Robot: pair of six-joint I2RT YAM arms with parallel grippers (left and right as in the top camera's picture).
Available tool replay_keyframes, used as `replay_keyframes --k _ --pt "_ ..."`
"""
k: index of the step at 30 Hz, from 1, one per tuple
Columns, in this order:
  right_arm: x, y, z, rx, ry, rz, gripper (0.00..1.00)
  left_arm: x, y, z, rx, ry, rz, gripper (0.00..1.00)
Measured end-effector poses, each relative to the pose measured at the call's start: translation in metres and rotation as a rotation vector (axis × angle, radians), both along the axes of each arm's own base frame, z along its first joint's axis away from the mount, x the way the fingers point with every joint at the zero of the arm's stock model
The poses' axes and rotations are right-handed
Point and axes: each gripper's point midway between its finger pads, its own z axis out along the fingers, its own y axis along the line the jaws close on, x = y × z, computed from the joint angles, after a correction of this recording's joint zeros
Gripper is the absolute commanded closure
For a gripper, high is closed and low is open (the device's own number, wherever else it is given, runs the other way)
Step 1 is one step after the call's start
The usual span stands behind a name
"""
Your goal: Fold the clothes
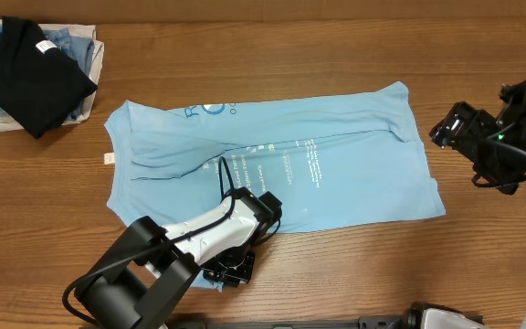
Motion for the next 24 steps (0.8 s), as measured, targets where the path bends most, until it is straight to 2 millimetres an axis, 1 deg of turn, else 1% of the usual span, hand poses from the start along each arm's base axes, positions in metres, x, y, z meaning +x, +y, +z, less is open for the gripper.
replay_keyframes --k 3,7,12,16,19,22,24 --pt "0.000 0.000 0.000 0.001 0.001 0.000 0.00 -0.003 0.004 0.003 0.015 0.017 -0.008 0.96" --pt "0.001 0.000 0.000 0.000 -0.003 0.000 0.00 -0.009 0.010 0.014 0.055 0.057 -0.008 0.96" --pt "0.003 0.000 0.001 -0.001 -0.012 -0.003 0.00 -0.002 0.008 0.038 0.094 0.062 -0.009 0.94" --pt "0.000 0.000 -0.003 0.009 0.012 -0.016 0.00 0.005 0.008 0.049 0.104 0.057 0.004 0.93" --pt "-0.002 0.000 -0.018 0.021 0.055 -0.038 0.00 0.008 0.010 0.049 0.104 0.054 0.022 0.93" --pt "-0.001 -0.004 -0.046 0.025 0.111 -0.086 0.00 0.010 0.010 0.049 0.102 0.050 0.028 0.93" --pt "-0.002 -0.006 -0.070 0.030 0.158 -0.123 0.00 0.010 0.010 0.048 0.101 0.046 0.027 0.93"
